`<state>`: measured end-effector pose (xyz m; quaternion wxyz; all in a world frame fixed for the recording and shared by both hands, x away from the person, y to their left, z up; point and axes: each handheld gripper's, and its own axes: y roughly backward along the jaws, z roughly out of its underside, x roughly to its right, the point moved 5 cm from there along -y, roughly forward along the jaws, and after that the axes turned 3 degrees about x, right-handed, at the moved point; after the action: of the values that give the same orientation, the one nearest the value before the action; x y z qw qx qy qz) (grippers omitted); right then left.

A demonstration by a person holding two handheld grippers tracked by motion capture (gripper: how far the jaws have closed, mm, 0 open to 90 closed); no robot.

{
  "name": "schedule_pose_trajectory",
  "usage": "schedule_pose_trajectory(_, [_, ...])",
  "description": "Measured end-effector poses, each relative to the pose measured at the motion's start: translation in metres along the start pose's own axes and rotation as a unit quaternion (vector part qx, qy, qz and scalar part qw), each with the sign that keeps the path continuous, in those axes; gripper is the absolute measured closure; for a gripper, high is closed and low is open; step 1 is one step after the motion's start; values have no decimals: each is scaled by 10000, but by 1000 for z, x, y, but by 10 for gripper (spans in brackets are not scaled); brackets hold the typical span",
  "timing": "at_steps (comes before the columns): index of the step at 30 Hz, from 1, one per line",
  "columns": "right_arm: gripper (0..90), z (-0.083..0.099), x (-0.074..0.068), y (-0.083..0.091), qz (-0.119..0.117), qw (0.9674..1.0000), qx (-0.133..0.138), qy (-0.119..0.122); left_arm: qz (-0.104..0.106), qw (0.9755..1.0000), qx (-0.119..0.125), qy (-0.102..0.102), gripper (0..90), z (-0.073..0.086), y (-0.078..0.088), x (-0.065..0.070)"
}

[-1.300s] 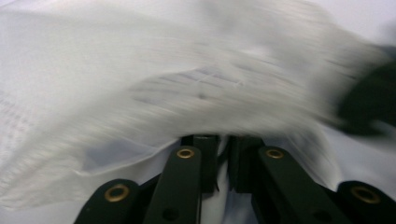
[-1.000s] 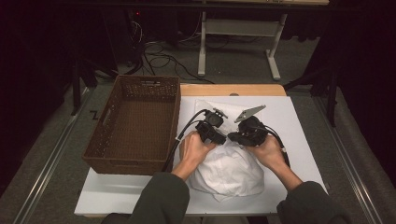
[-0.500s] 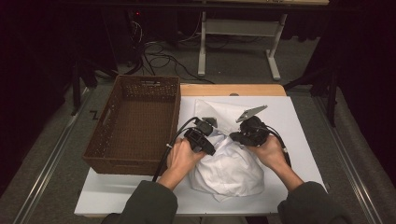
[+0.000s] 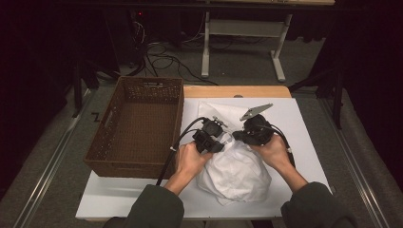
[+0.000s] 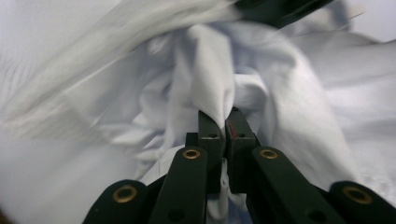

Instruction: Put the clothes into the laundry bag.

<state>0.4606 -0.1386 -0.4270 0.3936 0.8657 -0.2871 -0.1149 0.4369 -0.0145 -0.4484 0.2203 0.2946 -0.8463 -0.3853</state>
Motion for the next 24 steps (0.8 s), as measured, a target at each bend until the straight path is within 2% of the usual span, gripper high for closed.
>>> schedule_pose_trajectory(3, [896, -8, -5, 5, -21, 9999, 91, 70, -60, 10000, -29, -43, 869, -5, -8, 5])
schedule_pose_trajectory(4, [896, -10, -7, 7, -50, 9999, 110, 61, -60, 10000, -34, 29, 868, -7, -12, 4])
schedule_pose_trajectory(6, [896, -11, -11, 9, -85, 9997, 161, 155, -67, 9996, -90, 278, 867, -10, -24, -5])
schedule_pose_trajectory(7, [896, -11, -14, 10, -92, 9997, 152, 179, -75, 9988, -87, 484, 865, -11, -31, -12])
schedule_pose_trajectory(8, [896, -9, -16, 10, -116, 9996, 164, 189, -179, 9978, -84, 635, 862, -12, -36, -19])
schedule_pose_trajectory(10, [896, -5, -19, 10, -165, 9994, 129, 270, -464, 9959, -27, 773, 843, -13, -45, -30])
schedule_pose_trajectory(11, [895, -1, -20, 9, -145, 9995, 50, 275, -454, 9956, -33, 822, 822, -13, -47, -32])
schedule_pose_trajectory(14, [896, 5, -18, 4, -147, 9996, -15, 242, -474, 9961, -58, 737, 701, -12, -46, -30])
schedule_pose_trajectory(17, [895, 9, -15, 1, -145, 9997, -66, 183, -538, 9969, -84, 563, 556, -10, -32, -27])
schedule_pose_trajectory(21, [894, 13, -11, 0, -144, 9997, -97, 169, -742, 9966, -7, 360, 486, -8, -8, -22])
schedule_pose_trajectory(24, [894, 15, -9, 2, -132, 9998, -77, 107, -916, 9951, -37, 378, 426, -5, 7, -22])
